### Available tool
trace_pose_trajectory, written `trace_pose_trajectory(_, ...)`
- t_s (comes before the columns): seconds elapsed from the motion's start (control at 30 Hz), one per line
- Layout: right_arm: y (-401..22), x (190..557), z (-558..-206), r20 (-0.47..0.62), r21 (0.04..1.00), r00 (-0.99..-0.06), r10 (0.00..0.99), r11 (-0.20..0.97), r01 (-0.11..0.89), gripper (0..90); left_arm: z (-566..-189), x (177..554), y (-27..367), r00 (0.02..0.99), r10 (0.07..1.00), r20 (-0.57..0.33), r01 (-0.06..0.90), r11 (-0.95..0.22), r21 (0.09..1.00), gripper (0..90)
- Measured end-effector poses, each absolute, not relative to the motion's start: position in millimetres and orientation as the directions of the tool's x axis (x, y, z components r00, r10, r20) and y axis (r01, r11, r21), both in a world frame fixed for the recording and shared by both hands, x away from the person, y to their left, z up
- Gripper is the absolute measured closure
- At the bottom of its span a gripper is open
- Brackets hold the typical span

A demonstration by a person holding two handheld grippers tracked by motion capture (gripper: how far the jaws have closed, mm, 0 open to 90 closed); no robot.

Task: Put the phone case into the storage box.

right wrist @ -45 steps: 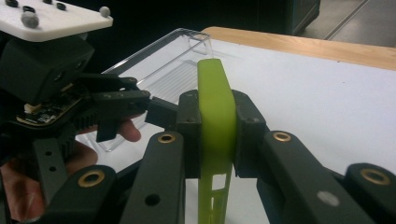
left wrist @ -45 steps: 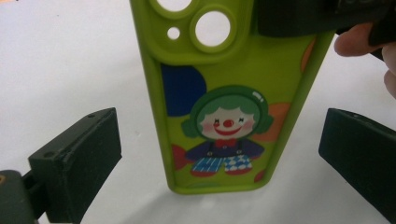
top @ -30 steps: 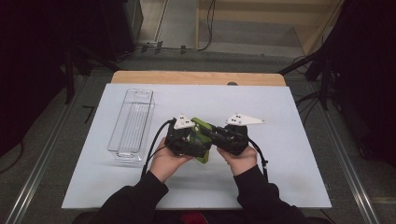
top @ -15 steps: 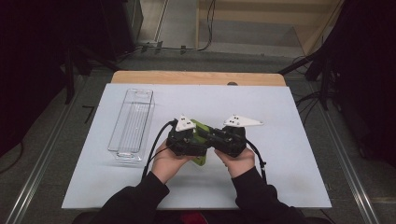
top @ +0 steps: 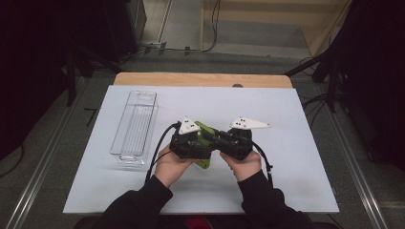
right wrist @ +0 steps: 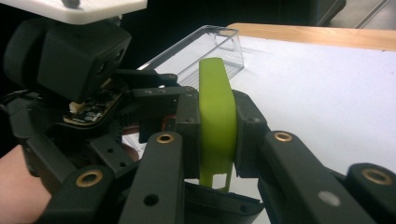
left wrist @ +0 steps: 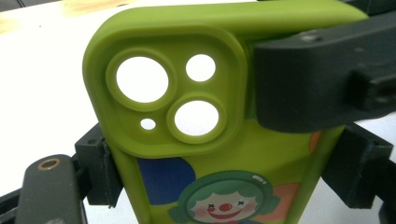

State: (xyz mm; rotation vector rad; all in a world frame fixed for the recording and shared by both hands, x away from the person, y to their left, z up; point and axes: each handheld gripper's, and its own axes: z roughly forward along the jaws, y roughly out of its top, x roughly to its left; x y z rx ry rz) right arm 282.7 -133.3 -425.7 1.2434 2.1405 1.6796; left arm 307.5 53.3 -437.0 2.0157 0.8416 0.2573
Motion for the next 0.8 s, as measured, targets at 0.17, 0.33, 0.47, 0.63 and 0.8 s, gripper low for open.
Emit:
trace_pose_trajectory(0.17,-133.3,283.7,-423.9,0.363,0.857,-0.650,0.667,0.035,0.515,66.2,-437.2,308.7,54.6,0.742,0.654,-0.146,0.468,-0.350,0.811,16.0)
trace_pose_trajectory(0.33,-135.4,282.1,-418.0,0.361,0.860,-0.649,0.670,0.029,0.509,60.6,-437.2,308.5,54.6,0.744,0.653,-0.140,0.468,-0.360,0.807,16.0)
trace_pose_trajectory(0.47,-139.2,281.0,-412.8,0.342,0.871,-0.642,0.686,0.024,0.491,56.0,-437.5,309.0,55.1,0.743,0.655,-0.138,0.468,-0.361,0.807,16.0)
trace_pose_trajectory(0.63,-147.0,280.9,-405.6,0.339,0.877,-0.635,0.694,0.011,0.481,52.2,-436.9,311.0,57.7,0.739,0.659,-0.144,0.477,-0.359,0.802,16.0)
trace_pose_trajectory(0.8,-153.9,281.8,-400.1,0.318,0.880,-0.625,0.713,0.023,0.474,49.3,-435.5,312.4,60.3,0.736,0.663,-0.141,0.477,-0.359,0.802,16.0)
